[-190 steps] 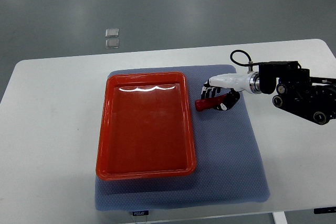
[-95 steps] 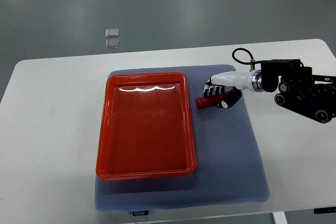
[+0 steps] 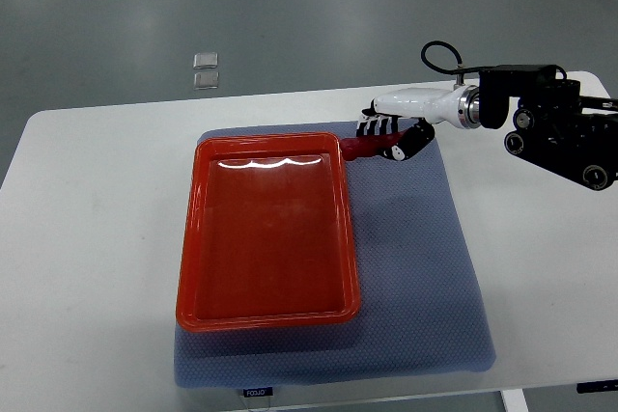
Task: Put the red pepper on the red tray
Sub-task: 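Lift the pepper with the right hand and carry it over the tray, then lower the pepper into the tray and open the right hand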
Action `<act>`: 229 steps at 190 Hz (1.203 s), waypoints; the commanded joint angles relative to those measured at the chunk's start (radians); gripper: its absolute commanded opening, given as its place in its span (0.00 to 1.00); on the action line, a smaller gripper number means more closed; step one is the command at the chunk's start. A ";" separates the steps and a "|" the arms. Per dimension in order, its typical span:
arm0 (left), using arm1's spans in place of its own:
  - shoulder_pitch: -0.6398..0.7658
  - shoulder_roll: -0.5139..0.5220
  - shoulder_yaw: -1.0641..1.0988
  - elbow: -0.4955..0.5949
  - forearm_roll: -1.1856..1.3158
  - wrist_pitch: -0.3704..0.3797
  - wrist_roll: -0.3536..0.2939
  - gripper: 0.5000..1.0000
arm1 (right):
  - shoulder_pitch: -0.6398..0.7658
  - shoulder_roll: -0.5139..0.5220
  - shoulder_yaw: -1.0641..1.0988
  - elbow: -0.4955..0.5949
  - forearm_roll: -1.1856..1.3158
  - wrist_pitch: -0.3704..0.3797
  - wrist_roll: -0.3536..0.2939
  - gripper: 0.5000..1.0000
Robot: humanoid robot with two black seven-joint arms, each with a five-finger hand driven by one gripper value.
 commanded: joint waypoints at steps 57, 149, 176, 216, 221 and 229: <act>0.000 0.000 0.000 0.000 0.000 0.000 0.000 1.00 | 0.068 0.188 -0.039 -0.021 -0.012 0.018 0.005 0.00; 0.000 0.000 0.000 0.000 0.000 0.000 0.000 1.00 | -0.010 0.289 -0.069 -0.091 -0.015 0.009 0.001 0.02; 0.000 0.000 0.000 0.000 0.000 0.000 0.000 1.00 | -0.031 0.306 -0.069 -0.102 -0.015 0.006 0.001 0.07; 0.000 0.000 0.000 0.000 0.000 0.000 0.000 1.00 | -0.039 0.323 -0.069 -0.105 -0.015 0.005 0.001 0.65; 0.000 0.000 0.000 0.000 0.000 0.000 0.000 1.00 | -0.039 0.323 -0.069 -0.105 -0.013 0.005 0.001 0.73; 0.000 0.000 0.000 0.000 0.000 0.000 -0.001 1.00 | -0.039 0.323 -0.068 -0.105 -0.009 0.000 0.001 0.79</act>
